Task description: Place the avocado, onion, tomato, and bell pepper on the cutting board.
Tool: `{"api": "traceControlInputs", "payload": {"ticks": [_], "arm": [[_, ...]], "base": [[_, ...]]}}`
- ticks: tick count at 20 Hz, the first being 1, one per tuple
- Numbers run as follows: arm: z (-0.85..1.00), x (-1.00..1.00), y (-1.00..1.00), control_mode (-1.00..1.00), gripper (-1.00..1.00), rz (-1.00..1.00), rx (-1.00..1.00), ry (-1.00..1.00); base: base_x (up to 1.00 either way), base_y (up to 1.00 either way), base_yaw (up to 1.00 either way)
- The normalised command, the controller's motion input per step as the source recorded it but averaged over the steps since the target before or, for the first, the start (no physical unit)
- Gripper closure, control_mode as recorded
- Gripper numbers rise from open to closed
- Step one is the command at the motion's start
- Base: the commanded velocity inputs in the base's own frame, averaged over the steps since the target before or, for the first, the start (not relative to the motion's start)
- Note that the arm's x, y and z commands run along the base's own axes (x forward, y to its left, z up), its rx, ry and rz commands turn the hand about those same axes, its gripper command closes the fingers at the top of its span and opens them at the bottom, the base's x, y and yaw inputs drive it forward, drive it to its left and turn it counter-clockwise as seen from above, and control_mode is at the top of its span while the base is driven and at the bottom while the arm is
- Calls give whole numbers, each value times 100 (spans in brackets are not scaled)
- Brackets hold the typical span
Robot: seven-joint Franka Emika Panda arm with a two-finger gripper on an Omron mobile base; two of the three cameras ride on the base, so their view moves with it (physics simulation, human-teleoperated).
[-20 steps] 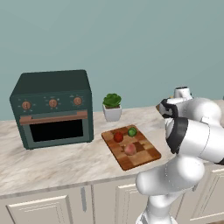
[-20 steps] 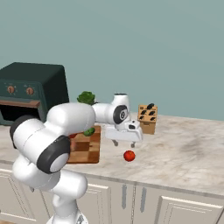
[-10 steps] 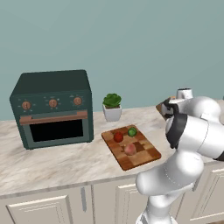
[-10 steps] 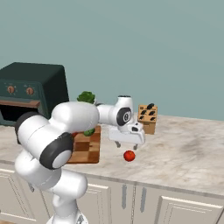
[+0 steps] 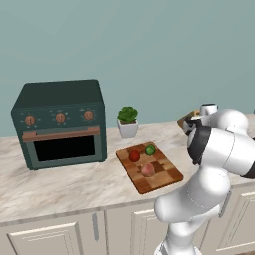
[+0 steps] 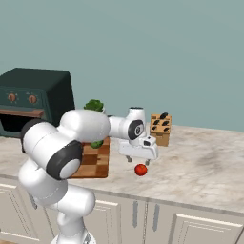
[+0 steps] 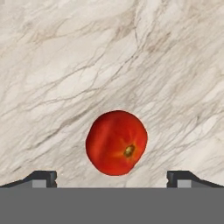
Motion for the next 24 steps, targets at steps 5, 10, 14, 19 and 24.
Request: {"api": "traceControlInputs", "payload": {"ticks": [5, 10, 14, 19, 24], "arm": [[-6, 1, -2, -100, -100, -3, 0, -1], [-7, 0, -7, -100, -100, -3, 0, -1], [-5, -2, -3, -100, -100, -4, 0, -1], [-6, -2, -2, -100, -100, -3, 0, -1], [-5, -1, 0, -100, -100, -3, 0, 0]], "base": [[0, 0, 0], [0, 0, 0], [0, 0, 0], [0, 0, 0], [0, 0, 0]]}}
